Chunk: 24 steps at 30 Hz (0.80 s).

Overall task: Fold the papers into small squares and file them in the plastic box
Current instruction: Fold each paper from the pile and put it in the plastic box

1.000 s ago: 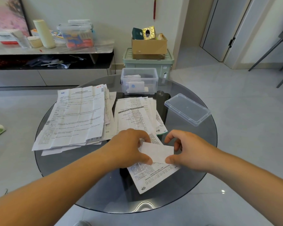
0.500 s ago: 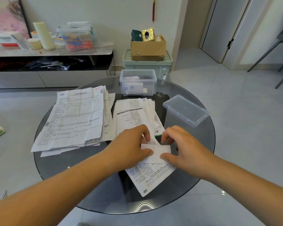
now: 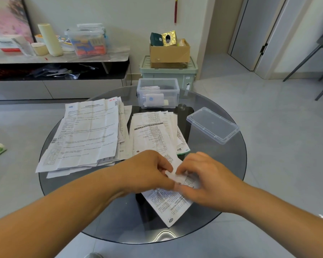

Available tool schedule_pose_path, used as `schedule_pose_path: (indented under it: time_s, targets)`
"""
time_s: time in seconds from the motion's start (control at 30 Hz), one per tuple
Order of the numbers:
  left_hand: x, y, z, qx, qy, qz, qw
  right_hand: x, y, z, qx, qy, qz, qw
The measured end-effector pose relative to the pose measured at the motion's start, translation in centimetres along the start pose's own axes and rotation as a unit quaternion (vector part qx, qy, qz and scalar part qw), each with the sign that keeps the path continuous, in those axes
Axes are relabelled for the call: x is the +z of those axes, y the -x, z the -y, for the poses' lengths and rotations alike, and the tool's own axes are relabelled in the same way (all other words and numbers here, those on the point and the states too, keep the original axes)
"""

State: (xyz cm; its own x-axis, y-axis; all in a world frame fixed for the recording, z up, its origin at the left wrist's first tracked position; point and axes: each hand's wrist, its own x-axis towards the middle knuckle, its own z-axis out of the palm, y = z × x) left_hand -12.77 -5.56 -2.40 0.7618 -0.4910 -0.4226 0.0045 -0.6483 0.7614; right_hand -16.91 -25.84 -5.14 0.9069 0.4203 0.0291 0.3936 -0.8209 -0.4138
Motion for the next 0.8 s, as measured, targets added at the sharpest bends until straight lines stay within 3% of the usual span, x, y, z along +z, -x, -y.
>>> schedule_pose_path:
  time_s: [0.1, 0.23, 0.5, 0.63, 0.8]
  targets:
    - [0.4, 0.6, 0.4, 0.016, -0.131, -0.041, 0.99, 0.2, 0.3, -0.1, -0.031, 0.021, -0.013, 0.999]
    - [1.2, 0.9, 1.3, 0.09, -0.3, -0.1, 0.945, 0.2, 0.5, 0.1, -0.007, 0.001, -0.007, 1.0]
    - [1.8, -0.3, 1.6, 0.09, -0.282, -0.142, 0.945, 0.0, -0.2, 0.0, 0.116, -0.08, -0.036, 0.989]
    - [2.2, -1.8, 1.3, 0.063, -0.265, -0.17, 0.947, -0.2, -1.1, 0.0, 0.175, -0.039, -0.015, 0.984]
    - [1.6, -2.1, 1.0, 0.058, -0.23, -0.149, 0.96, -0.9, -1.8, -0.1, 0.196, -0.035, 0.019, 0.98]
